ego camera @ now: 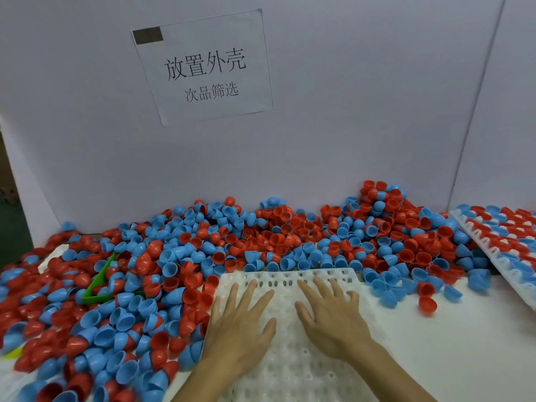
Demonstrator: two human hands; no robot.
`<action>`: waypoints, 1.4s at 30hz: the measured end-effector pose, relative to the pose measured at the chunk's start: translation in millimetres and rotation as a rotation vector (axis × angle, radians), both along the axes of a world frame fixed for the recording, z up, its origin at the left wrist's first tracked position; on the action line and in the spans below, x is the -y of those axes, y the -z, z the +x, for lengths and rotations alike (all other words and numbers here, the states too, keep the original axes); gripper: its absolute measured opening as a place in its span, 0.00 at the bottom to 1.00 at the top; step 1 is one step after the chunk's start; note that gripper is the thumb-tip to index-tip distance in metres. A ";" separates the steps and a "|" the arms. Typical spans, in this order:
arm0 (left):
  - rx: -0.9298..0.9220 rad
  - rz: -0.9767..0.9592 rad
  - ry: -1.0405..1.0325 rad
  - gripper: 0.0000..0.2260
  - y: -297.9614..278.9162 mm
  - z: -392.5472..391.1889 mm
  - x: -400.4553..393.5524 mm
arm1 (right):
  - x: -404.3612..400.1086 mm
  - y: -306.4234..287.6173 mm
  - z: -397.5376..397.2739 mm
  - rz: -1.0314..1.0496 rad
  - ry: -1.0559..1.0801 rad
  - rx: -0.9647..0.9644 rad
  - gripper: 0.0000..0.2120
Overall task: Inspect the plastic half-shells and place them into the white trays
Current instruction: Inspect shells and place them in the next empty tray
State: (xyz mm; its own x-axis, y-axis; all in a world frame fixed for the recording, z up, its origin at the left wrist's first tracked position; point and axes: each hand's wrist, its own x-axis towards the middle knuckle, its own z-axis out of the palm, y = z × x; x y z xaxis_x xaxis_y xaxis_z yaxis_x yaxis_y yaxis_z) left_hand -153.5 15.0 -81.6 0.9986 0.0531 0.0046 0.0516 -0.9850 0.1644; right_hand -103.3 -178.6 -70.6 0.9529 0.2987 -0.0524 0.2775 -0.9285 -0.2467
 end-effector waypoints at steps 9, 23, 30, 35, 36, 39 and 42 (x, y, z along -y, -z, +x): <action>0.006 -0.030 0.009 0.25 -0.4 12.4 5.5 | 30.4 -7.7 20.9 0.304 -0.044 -0.019 0.22; 0.035 -0.144 0.017 0.21 -8.4 50.9 11.4 | 41.7 -1.3 60.3 0.391 -0.009 0.086 0.19; 0.050 -0.156 0.011 0.20 -11.1 73.6 8.0 | 35.9 -5.1 80.2 0.411 0.009 0.077 0.19; 0.071 -0.171 0.002 0.20 -7.6 80.9 7.5 | 36.5 -3.0 86.7 0.407 0.010 0.080 0.19; 0.079 -0.174 0.001 0.20 -7.0 80.9 7.3 | 36.4 -2.7 86.6 0.405 0.008 0.086 0.19; 0.106 -0.195 0.007 0.21 -5.9 79.1 6.3 | 36.4 -3.9 85.2 0.406 0.003 0.098 0.18; 0.192 -0.352 0.004 0.19 -9.7 76.0 6.8 | 36.7 -7.8 78.8 0.429 -0.012 0.153 0.17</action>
State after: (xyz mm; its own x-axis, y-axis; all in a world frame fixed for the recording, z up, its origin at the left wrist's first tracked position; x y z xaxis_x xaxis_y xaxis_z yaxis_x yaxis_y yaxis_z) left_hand -77.5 8.2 -71.9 0.9815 0.0805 0.1737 -0.0171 -0.8670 0.4980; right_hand -24.5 -215.3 -62.9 0.9365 0.2734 0.2196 0.3505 -0.7478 -0.5638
